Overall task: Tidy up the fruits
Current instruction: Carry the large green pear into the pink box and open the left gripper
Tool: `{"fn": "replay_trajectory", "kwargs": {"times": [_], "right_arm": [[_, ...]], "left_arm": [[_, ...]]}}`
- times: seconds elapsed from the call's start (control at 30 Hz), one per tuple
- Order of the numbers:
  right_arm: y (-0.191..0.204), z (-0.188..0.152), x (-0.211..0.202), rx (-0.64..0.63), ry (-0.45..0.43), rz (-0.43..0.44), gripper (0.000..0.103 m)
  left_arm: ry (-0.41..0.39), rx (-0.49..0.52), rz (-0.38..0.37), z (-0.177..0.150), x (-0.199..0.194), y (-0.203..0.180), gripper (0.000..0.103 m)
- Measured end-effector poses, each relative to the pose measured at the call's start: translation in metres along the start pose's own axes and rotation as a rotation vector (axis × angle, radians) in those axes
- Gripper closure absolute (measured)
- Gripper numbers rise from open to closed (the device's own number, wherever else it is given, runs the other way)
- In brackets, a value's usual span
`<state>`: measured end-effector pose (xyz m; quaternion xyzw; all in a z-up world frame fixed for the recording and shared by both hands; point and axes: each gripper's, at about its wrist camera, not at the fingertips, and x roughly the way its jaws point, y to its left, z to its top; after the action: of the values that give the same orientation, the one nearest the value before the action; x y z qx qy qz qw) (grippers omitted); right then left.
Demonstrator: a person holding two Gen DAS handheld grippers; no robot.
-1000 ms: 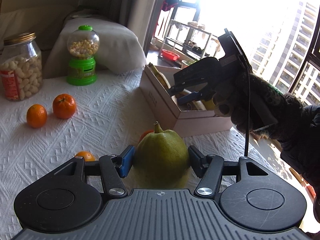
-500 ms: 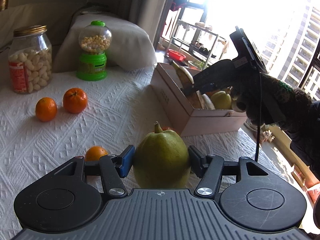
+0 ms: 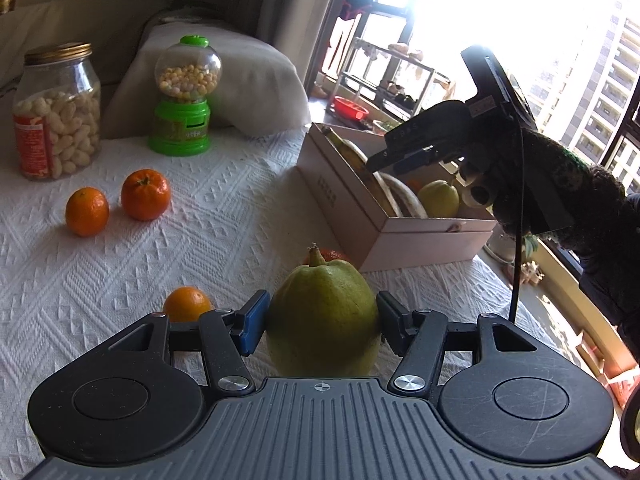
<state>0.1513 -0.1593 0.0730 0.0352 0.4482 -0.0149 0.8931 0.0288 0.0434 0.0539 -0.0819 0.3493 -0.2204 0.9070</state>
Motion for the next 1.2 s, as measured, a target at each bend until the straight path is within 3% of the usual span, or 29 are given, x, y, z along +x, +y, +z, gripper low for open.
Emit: {"fn": "replay_trajectory", "kwargs": {"times": [0.1, 0.17, 0.4, 0.57, 0.67, 0.83, 0.97, 1.2], "right_arm": [[-0.008, -0.014, -0.026, 0.015, -0.039, 0.033, 0.058], [-0.015, -0.033, -0.047, 0.028, -0.074, 0.077, 0.05], [-0.017, -0.113, -0.105, -0.036, -0.2, 0.158, 0.049], [0.001, -0.158, -0.114, -0.116, -0.296, 0.15, 0.046], [0.006, -0.175, -0.107, -0.128, -0.299, 0.177, 0.046], [0.01, -0.194, -0.092, -0.143, -0.281, 0.178, 0.046], [0.011, -0.204, -0.084, -0.181, -0.274, 0.151, 0.046], [0.01, -0.211, -0.073, -0.17, -0.25, 0.155, 0.046]], "left_arm": [[-0.013, 0.0, 0.004, 0.004, 0.0, 0.0, 0.039], [-0.019, 0.024, 0.006, 0.012, 0.0, -0.006, 0.039], [-0.056, 0.155, -0.034, 0.062, 0.018, -0.047, 0.039], [-0.001, 0.14, -0.115, 0.113, 0.069, -0.069, 0.039], [0.073, 0.113, -0.12, 0.133, 0.107, -0.076, 0.039], [0.165, 0.18, 0.021, 0.13, 0.148, -0.09, 0.039], [0.216, 0.243, 0.037, 0.112, 0.151, -0.093, 0.039], [0.163, 0.324, 0.079, 0.098, 0.143, -0.107, 0.039]]}}
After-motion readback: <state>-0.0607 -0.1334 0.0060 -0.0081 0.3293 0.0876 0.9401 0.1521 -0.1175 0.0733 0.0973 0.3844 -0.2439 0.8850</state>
